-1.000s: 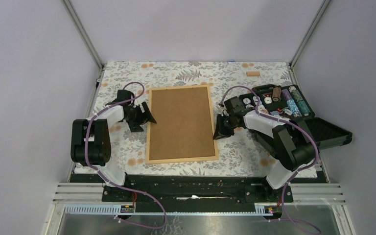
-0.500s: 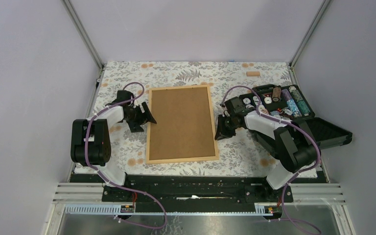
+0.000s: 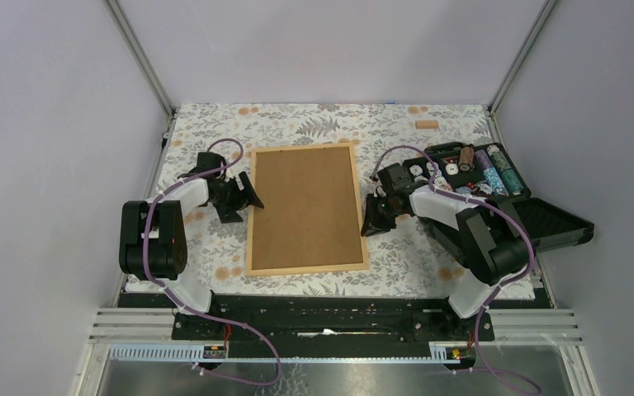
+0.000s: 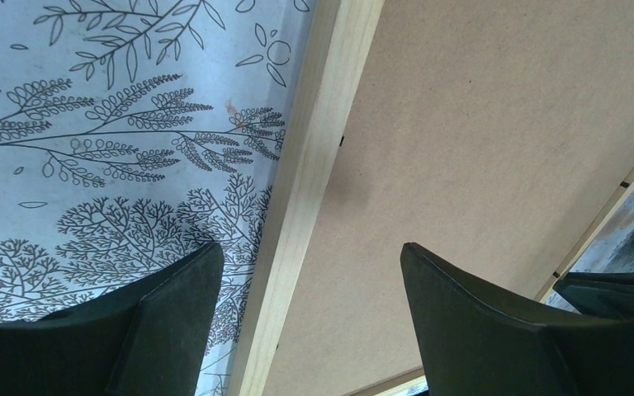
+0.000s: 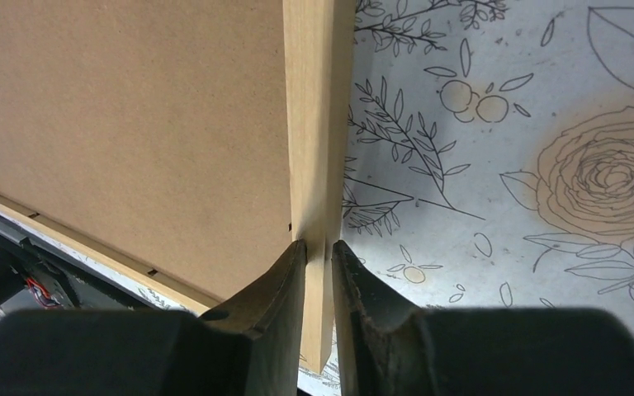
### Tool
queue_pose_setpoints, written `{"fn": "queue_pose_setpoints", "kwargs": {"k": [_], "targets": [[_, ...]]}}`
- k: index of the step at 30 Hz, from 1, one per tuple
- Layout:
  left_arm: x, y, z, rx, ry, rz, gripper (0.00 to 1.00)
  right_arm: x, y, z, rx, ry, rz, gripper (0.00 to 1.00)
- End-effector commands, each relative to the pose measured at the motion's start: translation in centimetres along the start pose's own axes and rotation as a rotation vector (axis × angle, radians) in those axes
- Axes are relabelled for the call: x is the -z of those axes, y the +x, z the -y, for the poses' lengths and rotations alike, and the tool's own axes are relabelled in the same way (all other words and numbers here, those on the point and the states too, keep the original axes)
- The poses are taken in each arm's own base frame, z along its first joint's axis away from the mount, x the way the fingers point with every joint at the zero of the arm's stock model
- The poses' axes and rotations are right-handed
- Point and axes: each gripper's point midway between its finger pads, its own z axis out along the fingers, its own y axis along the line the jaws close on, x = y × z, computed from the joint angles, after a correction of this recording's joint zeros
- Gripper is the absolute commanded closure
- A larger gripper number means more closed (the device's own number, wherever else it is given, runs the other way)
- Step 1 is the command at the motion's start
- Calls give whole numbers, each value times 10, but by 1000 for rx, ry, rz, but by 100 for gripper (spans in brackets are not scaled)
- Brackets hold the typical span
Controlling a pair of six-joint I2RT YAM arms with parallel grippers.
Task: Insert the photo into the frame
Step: Adjust the photo frame at the center of the board, then install the photo frame at the center of the board.
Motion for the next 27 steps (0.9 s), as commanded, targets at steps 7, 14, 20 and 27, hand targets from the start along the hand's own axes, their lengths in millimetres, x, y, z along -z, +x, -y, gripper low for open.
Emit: {"fn": "queue_pose_setpoints", "kwargs": {"k": [7, 14, 20, 27], "targets": [[-11, 14, 7, 4, 52, -40, 16, -16, -4, 7, 1, 15, -16, 74], [-13, 17, 8, -1, 53, -52, 16, -24, -3, 12, -20, 49, -68, 74], [-18, 25, 10, 2, 65, -91, 16, -29, -1, 18, -37, 92, -132, 73], [-22, 31, 11, -3, 68, -116, 16, -32, -11, 22, -28, 147, -146, 72]]}}
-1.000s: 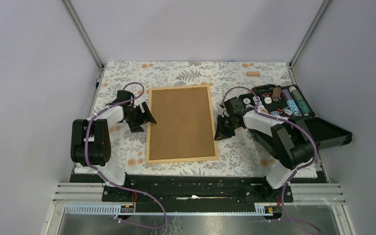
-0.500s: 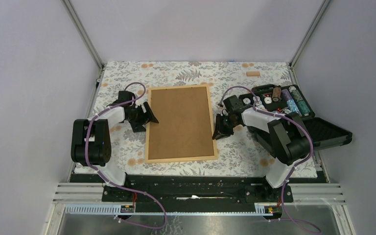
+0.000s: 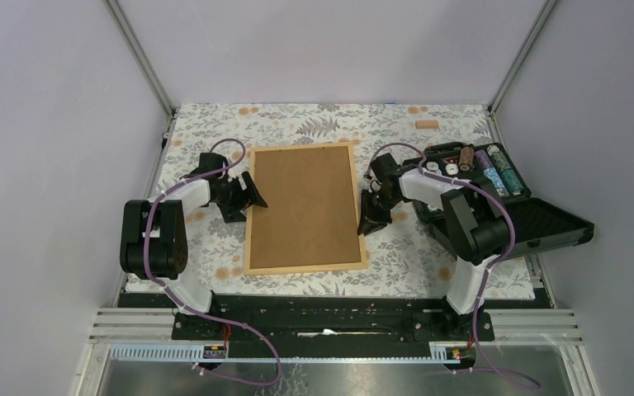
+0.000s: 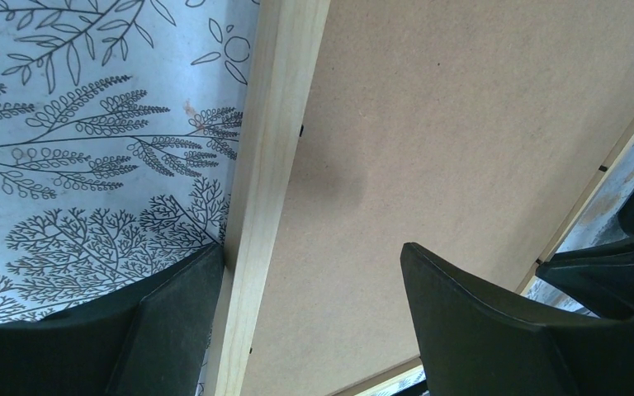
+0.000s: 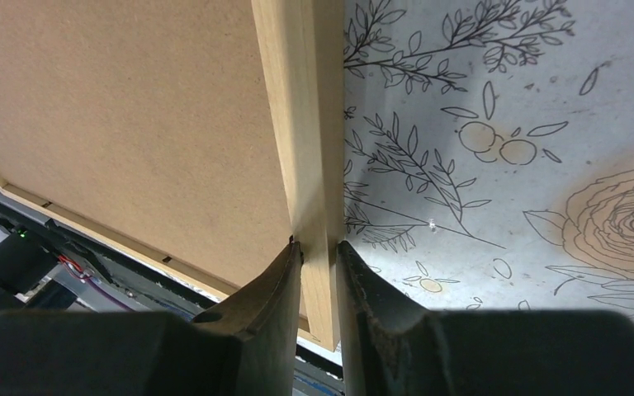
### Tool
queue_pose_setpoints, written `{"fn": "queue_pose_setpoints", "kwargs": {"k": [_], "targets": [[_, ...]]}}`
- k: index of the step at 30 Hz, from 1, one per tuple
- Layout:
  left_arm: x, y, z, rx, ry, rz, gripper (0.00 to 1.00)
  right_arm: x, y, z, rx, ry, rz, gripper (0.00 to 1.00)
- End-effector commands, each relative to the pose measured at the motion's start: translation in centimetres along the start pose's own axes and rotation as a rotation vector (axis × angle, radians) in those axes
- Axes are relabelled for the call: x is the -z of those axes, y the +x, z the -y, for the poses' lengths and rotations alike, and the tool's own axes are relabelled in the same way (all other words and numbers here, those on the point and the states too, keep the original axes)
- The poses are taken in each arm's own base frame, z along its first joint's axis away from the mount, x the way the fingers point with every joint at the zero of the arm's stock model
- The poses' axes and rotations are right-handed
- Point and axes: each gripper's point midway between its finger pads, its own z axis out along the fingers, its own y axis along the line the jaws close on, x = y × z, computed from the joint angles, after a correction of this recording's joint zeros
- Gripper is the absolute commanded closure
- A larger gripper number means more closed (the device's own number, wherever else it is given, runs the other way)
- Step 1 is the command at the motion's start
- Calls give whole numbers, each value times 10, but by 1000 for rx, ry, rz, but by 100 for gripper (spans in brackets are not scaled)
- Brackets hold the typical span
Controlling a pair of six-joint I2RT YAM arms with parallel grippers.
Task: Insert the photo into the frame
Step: Install the photo frame at the center of the board.
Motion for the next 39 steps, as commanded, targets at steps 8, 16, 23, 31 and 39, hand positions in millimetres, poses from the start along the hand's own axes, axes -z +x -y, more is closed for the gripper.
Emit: {"fn": "queue_pose_setpoints", "kwargs": {"k": [8, 16, 23, 31, 39], "targets": [[-18, 25, 0, -3, 18, -96, 16, -27, -24, 32, 30, 247, 62, 68], [-16, 25, 2, -4, 24, -95, 16, -44, -32, 28, 32, 313, 78, 66], [-17, 27, 4, -12, 29, -99, 16, -58, -33, 25, 63, 396, 60, 61], [-16, 27, 6, -15, 34, -98, 16, -55, -31, -8, 103, 306, 40, 52], [-14, 26, 5, -20, 22, -90, 16, 14, -57, -57, 119, 109, 177, 42]]}}
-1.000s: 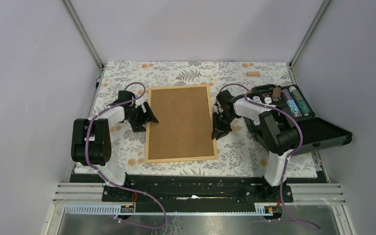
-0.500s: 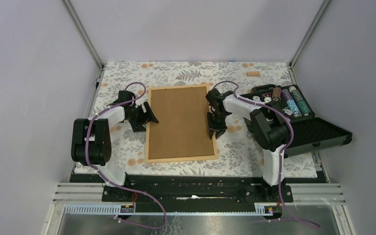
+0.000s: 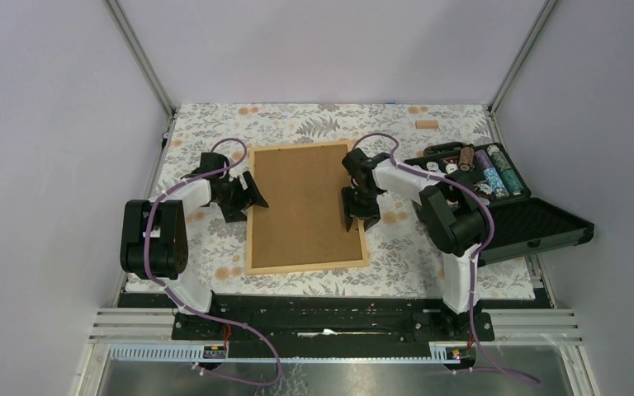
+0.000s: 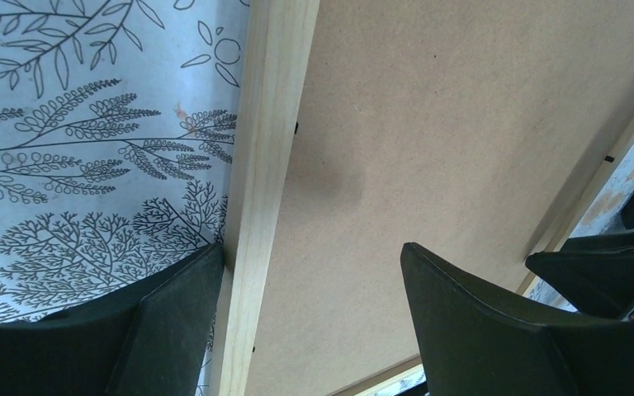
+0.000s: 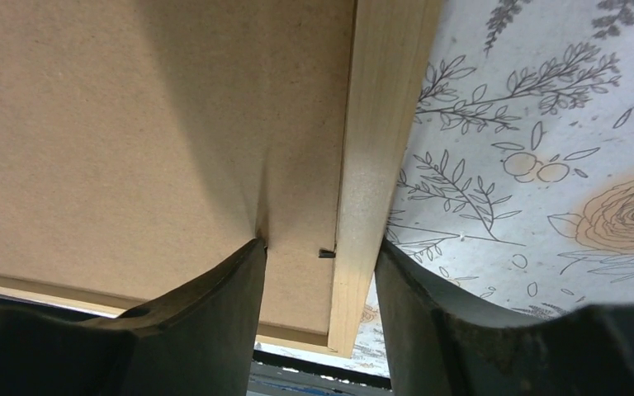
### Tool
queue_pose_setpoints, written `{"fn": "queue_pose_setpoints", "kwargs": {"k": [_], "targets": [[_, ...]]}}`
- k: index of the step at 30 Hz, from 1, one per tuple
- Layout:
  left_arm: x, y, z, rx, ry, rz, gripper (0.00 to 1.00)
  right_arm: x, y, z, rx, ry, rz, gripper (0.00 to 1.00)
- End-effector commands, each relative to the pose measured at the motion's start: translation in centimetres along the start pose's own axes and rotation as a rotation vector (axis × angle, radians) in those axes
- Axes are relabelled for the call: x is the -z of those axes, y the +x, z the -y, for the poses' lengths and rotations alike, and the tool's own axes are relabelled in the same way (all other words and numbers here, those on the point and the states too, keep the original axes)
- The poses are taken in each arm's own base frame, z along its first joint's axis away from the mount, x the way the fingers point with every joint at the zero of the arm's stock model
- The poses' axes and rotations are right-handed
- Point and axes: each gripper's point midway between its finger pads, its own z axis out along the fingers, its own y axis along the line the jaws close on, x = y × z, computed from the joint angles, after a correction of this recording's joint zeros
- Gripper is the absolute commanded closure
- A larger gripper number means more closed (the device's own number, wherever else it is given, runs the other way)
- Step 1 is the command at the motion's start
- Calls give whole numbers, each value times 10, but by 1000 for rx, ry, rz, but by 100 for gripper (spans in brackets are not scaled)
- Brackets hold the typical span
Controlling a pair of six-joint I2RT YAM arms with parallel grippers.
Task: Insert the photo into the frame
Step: Install the photo frame at the center of the board.
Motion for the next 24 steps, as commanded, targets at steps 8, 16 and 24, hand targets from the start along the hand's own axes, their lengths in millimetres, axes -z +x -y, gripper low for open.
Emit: {"fn": "queue_pose_setpoints", "kwargs": {"k": [8, 16, 24], "targets": [[-11, 22, 2, -16, 5, -72, 16, 52, -76, 3, -12, -138, 296, 42], [-12, 21, -1, -16, -10, -71, 16, 56, -119, 24, -35, -115, 357, 44], [-12, 19, -4, -1, -15, -70, 16, 37, -138, 26, -33, -132, 328, 52]]}}
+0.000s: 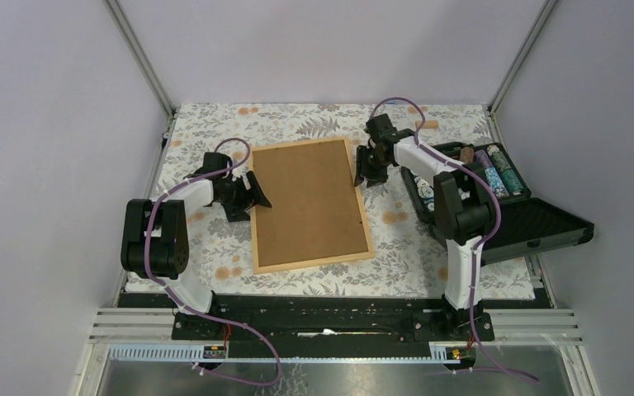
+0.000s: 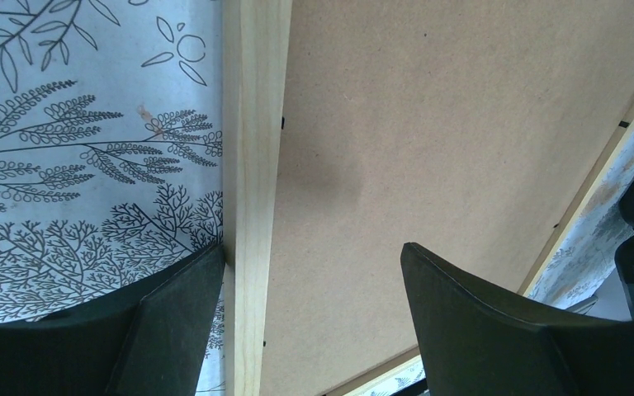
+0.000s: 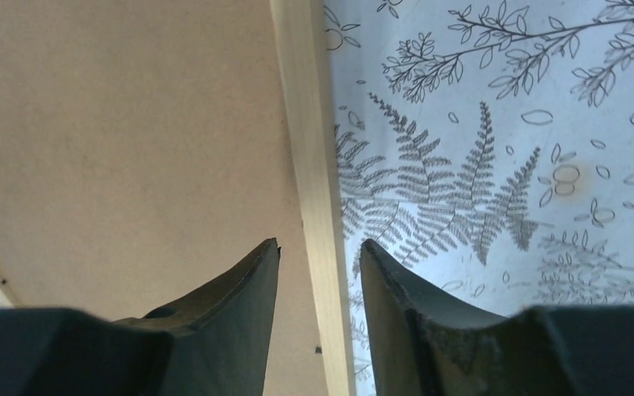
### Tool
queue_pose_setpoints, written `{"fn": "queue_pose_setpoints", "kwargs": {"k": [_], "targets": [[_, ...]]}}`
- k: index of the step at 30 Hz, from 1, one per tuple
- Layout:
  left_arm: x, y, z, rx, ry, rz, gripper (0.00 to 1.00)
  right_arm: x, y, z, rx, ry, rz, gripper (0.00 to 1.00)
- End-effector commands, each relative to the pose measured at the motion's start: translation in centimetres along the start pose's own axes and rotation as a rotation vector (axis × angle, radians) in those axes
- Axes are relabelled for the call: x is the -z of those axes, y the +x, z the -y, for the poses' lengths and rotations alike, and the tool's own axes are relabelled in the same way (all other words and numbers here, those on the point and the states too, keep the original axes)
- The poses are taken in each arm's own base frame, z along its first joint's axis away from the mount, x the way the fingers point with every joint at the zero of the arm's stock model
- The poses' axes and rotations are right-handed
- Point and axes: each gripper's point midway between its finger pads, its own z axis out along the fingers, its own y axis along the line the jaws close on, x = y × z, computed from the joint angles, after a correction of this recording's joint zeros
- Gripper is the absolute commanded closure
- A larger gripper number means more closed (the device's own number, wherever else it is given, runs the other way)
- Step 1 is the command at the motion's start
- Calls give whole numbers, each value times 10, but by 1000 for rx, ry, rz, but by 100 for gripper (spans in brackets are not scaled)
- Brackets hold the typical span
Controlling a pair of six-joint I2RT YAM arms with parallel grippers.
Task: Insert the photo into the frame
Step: Install the photo frame at the center of the board.
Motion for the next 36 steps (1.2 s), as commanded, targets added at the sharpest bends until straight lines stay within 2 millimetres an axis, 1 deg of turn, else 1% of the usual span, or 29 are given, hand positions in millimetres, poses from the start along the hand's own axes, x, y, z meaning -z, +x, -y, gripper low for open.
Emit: {"fn": "queue_pose_setpoints", "kwargs": {"k": [1, 4, 8, 11, 15, 23, 27, 31, 33, 36], "targets": [[-9, 15, -12, 22, -28, -63, 16, -13, -4, -2, 17, -21, -22, 55], [-9, 16, -12, 23, -27, -66, 16, -17, -1, 0, 14, -19, -36, 60], [-9, 16, -11, 23, -22, -67, 16, -20, 1, 4, 19, -5, -39, 64], [-9, 15, -10, 22, -20, -64, 16, -25, 3, 8, 20, 4, -52, 67], [-8, 15, -10, 20, -21, -61, 16, -30, 10, 10, 18, 5, -76, 67], [-9, 15, -10, 21, -18, -63, 16, -32, 30, 1, -10, -67, -109, 63], [-9, 15, -9, 22, -13, -64, 16, -36, 33, 9, -13, -29, -110, 62], [-9, 15, -9, 21, -13, -63, 16, -45, 36, 15, -11, -3, -121, 62], [-9, 15, -9, 21, -15, -62, 16, -42, 35, 10, -14, -25, -119, 62], [-9, 15, -9, 22, -14, -62, 16, -24, 25, -6, -20, -95, -90, 58]]}}
